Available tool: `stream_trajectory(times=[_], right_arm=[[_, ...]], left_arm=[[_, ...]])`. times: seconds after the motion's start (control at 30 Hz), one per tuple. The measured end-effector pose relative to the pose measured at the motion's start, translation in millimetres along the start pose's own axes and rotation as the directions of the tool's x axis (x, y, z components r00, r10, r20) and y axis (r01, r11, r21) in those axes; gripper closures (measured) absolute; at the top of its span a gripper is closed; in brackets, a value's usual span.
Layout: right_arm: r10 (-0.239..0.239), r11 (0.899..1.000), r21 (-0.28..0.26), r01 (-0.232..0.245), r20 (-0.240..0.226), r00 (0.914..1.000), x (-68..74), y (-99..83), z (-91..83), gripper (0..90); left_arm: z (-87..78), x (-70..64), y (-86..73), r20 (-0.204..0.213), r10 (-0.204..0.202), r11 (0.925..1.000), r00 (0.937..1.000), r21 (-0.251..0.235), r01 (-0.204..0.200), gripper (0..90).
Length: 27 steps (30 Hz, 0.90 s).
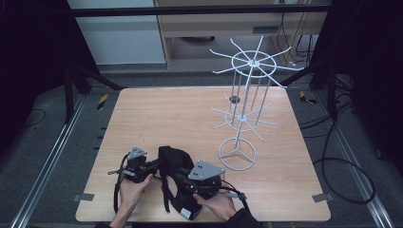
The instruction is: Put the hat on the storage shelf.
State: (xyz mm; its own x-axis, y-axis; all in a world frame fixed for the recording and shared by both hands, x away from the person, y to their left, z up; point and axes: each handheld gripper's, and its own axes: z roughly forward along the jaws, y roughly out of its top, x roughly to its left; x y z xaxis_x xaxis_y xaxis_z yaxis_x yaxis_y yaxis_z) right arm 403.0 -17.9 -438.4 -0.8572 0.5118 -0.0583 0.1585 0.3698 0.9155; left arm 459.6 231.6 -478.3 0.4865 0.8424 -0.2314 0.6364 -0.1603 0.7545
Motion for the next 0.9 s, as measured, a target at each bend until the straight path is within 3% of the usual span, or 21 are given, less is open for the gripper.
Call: stream_trajectory(times=[0.17,0.23,0.3,0.4,0.43,0.47,0.53,0.57,0.6,0.67,0.83,0.9], right_arm=[[-0.005,1.0,0.016,0.005,-0.005,1.0,6.0,-2.5,5.2,76.4],[-0.019,0.999,0.035,0.019,0.003,0.9998,9.2,-5.1,8.8,76.3],[-0.037,0.998,0.043,0.036,0.01,0.9993,11.6,-6.4,11.0,76.9],[-0.052,0.997,0.054,0.05,0.032,0.9981,13.2,-6.4,11.9,77.9],[-0.046,0.997,0.059,0.045,0.029,0.9985,12.1,-6.6,12.3,78.0],[-0.046,0.997,0.059,0.045,0.029,0.9985,12.1,-6.6,12.3,78.0],[-0.033,0.998,0.057,0.031,0.026,0.9991,10.4,-7.4,12.1,78.1],[-0.029,0.997,0.066,0.027,0.033,0.999,9.7,-7.2,11.8,78.2],[-0.029,0.997,0.066,0.027,0.033,0.999,9.7,-7.2,11.8,78.2],[-0.028,0.998,0.064,0.026,0.042,0.9987,6.6,-7.1,10.1,80.0],[-0.018,0.998,0.059,0.014,0.052,0.9985,2.8,-7.2,8.5,80.4],[0.002,0.998,0.06,-0.006,0.066,0.9978,-0.9,-6.0,6.5,75.0]], left_arm=[[-11.6,7.3,-3.2,0.011,-0.022,0.9996,0.9997,-0.017,0.022,66.4],[-27.0,12.9,-4.8,0.025,-0.046,0.9978,0.9986,-0.045,0.048,63.0],[-37.8,14.4,-7.6,0.01,-0.053,0.9973,0.9985,-0.051,0.053,62.5],[-48.5,14.4,-10.4,0.009,-0.056,0.9963,0.9984,-0.064,0.057,62.8],[-51.8,13.5,-10.7,0.001,-0.048,0.9968,0.9989,-0.064,0.048,71.1],[-53.6,12.8,-10.4,-0.004,-0.042,0.9977,0.9991,-0.054,0.042,71.1],[-51.6,12.1,-10.0,-0.004,-0.031,0.999,0.9995,-0.031,0.031,74.4],[-42.4,11.7,-11.7,0.0,-0.017,0.9997,0.9999,0.016,0.017,73.1],[-42.4,11.7,-11.7,0.0,-0.017,0.9997,0.9999,0.016,0.017,71.3],[-30.8,11.0,-14.2,0.014,0.013,0.9981,0.9998,0.06,-0.014,68.3],[-27.2,11.4,-11.7,0.024,0.019,0.9981,0.9995,0.058,-0.02,80.3],[-28.9,15.3,-9.7,0.047,-0.021,0.9993,0.9987,0.031,0.019,82.9]])
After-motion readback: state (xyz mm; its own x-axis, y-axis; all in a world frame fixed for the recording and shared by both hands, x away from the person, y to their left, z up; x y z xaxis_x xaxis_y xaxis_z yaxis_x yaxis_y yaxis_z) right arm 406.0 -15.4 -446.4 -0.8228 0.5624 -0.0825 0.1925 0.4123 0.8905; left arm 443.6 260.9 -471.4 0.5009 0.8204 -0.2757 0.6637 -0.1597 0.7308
